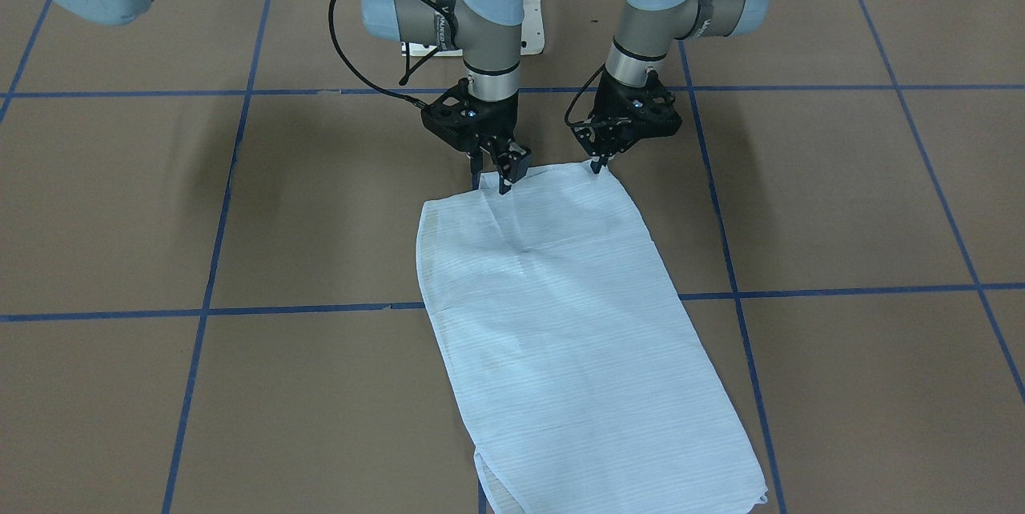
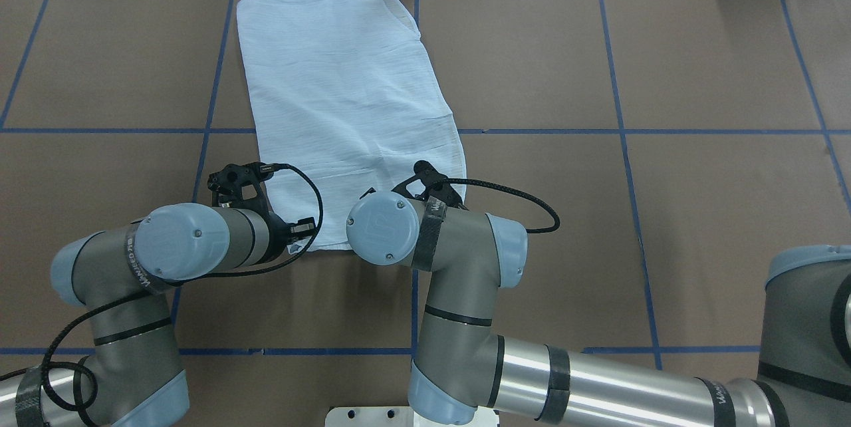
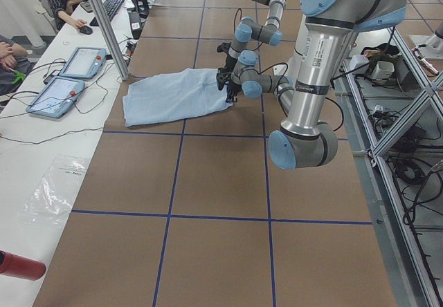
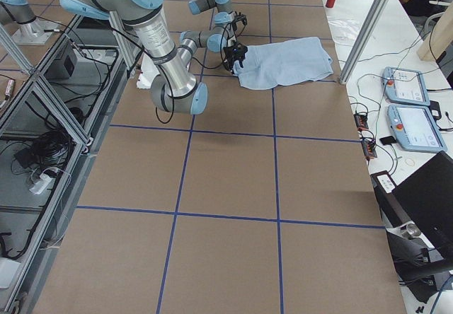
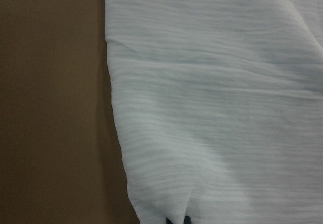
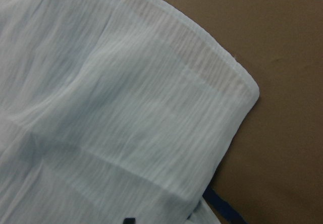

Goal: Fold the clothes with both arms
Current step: 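Grasp the near shirt edge corners with both grippers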

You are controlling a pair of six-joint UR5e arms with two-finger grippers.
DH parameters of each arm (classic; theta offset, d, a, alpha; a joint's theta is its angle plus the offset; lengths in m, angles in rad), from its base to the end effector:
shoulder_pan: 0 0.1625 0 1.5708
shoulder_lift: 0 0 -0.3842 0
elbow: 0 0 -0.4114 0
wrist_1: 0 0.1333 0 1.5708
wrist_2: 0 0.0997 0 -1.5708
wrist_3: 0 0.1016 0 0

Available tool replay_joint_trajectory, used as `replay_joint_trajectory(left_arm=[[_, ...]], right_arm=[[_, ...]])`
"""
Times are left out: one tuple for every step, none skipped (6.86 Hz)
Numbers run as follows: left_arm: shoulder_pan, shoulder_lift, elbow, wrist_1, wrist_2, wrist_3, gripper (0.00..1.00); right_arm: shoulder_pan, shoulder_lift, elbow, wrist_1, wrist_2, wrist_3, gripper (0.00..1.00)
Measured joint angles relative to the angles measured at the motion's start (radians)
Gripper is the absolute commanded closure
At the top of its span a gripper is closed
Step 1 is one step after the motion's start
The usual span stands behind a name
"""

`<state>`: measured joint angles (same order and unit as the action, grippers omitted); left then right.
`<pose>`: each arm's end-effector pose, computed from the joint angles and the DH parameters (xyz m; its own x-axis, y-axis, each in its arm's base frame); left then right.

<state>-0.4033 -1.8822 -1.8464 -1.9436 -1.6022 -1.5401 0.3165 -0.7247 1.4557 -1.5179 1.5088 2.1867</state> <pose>0.5014 -0.3554 0.2770 0.5387 -0.1965 -0.8192 0.3522 0.9359 0.0071 -0.6561 -0.3618 0.1440 0.3459 0.7200 0.6017 -0.6763 0.6358 -0.3721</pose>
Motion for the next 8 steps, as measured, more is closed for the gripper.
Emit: replay_joint_trajectory(left_arm=[[-0.001, 0.000, -0.002, 0.000, 0.000, 0.000, 1.00], [-0.002, 0.000, -0.003, 0.000, 0.000, 0.000, 1.00], [-0.002, 0.000, -0.003, 0.000, 0.001, 0.001, 1.00], [-0.003, 0.000, -0.004, 0.000, 0.001, 0.001, 1.00], [-0.004, 0.000, -0.004, 0.000, 0.001, 0.002, 1.00], [-0.004, 0.000, -0.004, 0.000, 0.001, 0.003, 1.00], [-0.004, 0.000, -0.005, 0.000, 0.001, 0.003, 1.00], [-0.005, 0.001, -0.005, 0.000, 0.001, 0.003, 1.00]], right_arm=[[-0.003, 0.005, -0.016, -0.001, -0.002, 0.004, 0.31], [-0.006, 0.007, -0.022, -0.002, -0.004, 0.005, 0.31], [-0.009, 0.008, -0.025, -0.002, -0.005, 0.005, 0.32], [-0.010, 0.008, -0.027, -0.003, -0.005, 0.005, 0.42], [-0.011, 0.008, -0.029, -0.003, -0.006, 0.005, 0.74], [-0.011, 0.011, -0.031, -0.003, -0.006, 0.005, 0.95], [-0.010, 0.014, -0.032, -0.002, -0.009, 0.007, 0.96], [-0.010, 0.016, -0.032, 0.000, -0.020, 0.016, 0.95]])
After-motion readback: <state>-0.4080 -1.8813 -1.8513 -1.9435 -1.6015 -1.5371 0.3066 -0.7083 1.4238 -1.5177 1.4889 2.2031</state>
